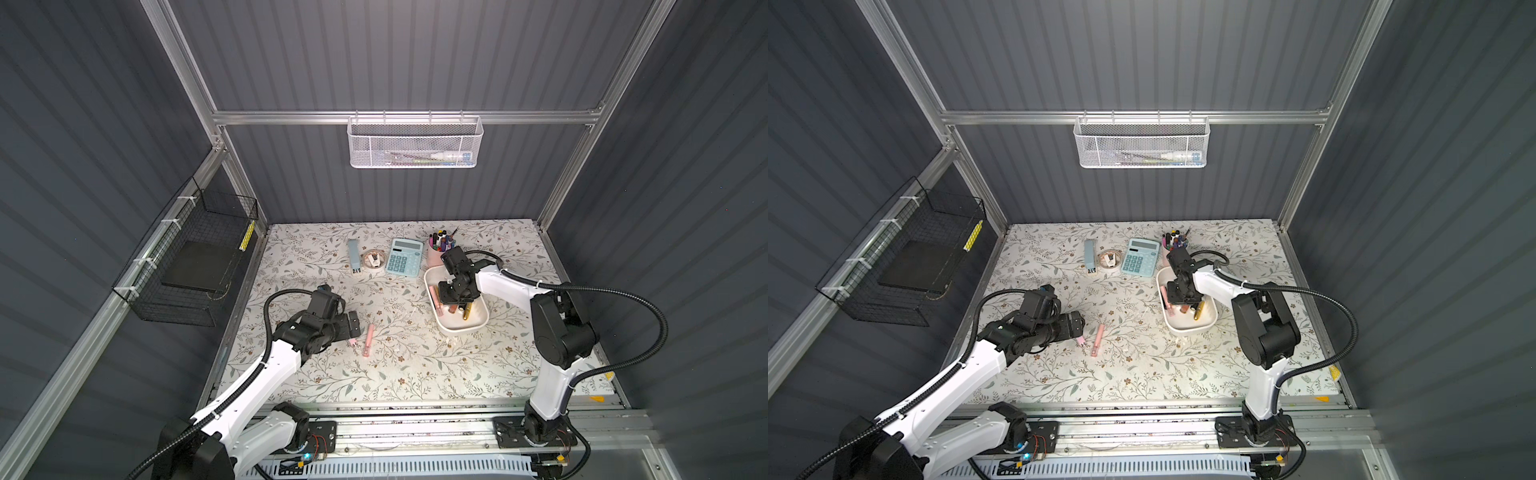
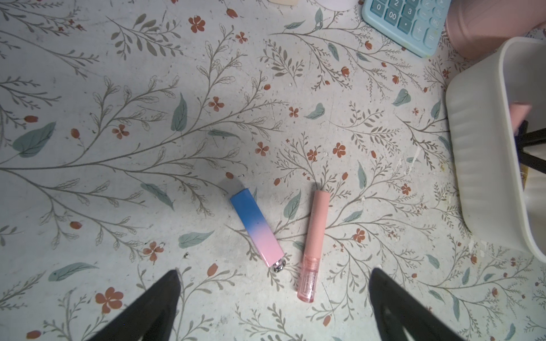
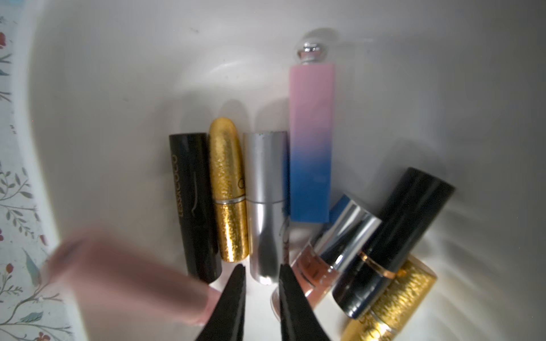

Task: Put the lipstick into the storage box
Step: Place the lipstick in the storage box, then adjust the lipstick in the storage box.

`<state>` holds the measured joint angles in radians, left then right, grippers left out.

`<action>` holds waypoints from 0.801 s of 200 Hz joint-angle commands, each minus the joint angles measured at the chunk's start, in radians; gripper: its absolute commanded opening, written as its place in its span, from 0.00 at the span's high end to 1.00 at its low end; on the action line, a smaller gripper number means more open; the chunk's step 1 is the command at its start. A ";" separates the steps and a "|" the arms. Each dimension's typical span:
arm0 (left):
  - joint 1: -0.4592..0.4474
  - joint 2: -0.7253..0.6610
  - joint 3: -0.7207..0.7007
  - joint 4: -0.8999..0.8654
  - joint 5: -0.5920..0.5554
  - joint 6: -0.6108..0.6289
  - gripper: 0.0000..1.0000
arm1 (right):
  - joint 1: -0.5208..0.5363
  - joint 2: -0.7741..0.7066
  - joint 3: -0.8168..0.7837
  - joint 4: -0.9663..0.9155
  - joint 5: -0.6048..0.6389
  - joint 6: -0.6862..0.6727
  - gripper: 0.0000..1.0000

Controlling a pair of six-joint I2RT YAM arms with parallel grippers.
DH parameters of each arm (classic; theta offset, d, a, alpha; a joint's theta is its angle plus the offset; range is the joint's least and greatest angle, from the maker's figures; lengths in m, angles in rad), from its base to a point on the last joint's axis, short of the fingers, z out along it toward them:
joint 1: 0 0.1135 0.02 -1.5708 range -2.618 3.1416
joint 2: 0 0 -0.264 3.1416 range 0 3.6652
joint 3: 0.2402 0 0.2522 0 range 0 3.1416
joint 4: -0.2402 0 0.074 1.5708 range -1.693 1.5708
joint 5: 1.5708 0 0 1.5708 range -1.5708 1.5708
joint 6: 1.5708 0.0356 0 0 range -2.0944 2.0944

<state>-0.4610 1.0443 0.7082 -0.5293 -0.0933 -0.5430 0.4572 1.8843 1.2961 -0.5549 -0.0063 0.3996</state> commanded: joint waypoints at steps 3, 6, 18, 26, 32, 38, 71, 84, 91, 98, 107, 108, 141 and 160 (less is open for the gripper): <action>0.007 0.021 -0.014 0.013 0.000 0.016 0.00 | 0.000 0.009 -0.007 0.022 -0.038 -0.007 0.75; 0.007 0.022 -0.015 0.015 0.001 0.016 0.00 | 0.000 0.010 -0.007 0.022 -0.040 -0.008 0.76; 0.007 0.030 -0.014 0.021 0.000 0.017 0.00 | -0.001 0.013 -0.008 0.024 -0.041 -0.009 0.75; 0.007 0.033 -0.014 0.023 0.001 0.016 0.00 | -0.001 0.015 -0.006 0.025 -0.040 -0.013 0.76; 0.007 0.036 -0.014 0.025 0.001 0.017 0.00 | 0.000 0.018 -0.003 0.024 -0.040 -0.014 0.75; 0.007 0.039 -0.015 0.026 0.002 0.016 0.00 | 0.000 0.023 -0.001 0.027 -0.038 -0.016 0.75; 0.007 0.049 -0.015 0.032 0.002 0.017 0.00 | -0.003 0.053 0.027 0.029 -0.067 -0.015 0.76; 0.007 0.051 -0.013 0.030 0.000 0.019 0.00 | -0.003 0.054 0.031 0.030 -0.074 -0.011 0.75; 0.008 0.051 -0.011 0.029 -0.003 0.020 0.00 | -0.002 0.050 0.031 0.030 -0.076 -0.010 0.75; 0.007 0.049 -0.009 0.027 -0.006 0.021 0.00 | -0.002 0.047 0.031 0.030 -0.076 -0.009 0.75; 0.007 0.047 -0.008 0.025 -0.010 0.024 0.00 | -0.001 0.038 0.026 0.030 -0.077 -0.008 0.75; 0.007 0.047 -0.007 0.024 -0.010 0.025 0.00 | -0.002 0.037 0.025 0.031 -0.078 -0.008 0.75; 0.007 0.065 0.003 0.027 -0.015 0.028 0.00 | -0.002 0.033 0.034 0.023 -0.085 -0.015 0.74; 0.007 0.077 0.008 0.032 -0.010 0.029 0.00 | -0.003 0.027 0.030 0.024 -0.079 -0.008 0.74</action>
<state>-0.4610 1.1046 0.7067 -0.4992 -0.0978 -0.5343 0.4568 1.9179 1.3140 -0.5140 -0.0803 0.3923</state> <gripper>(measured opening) 0.997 0.264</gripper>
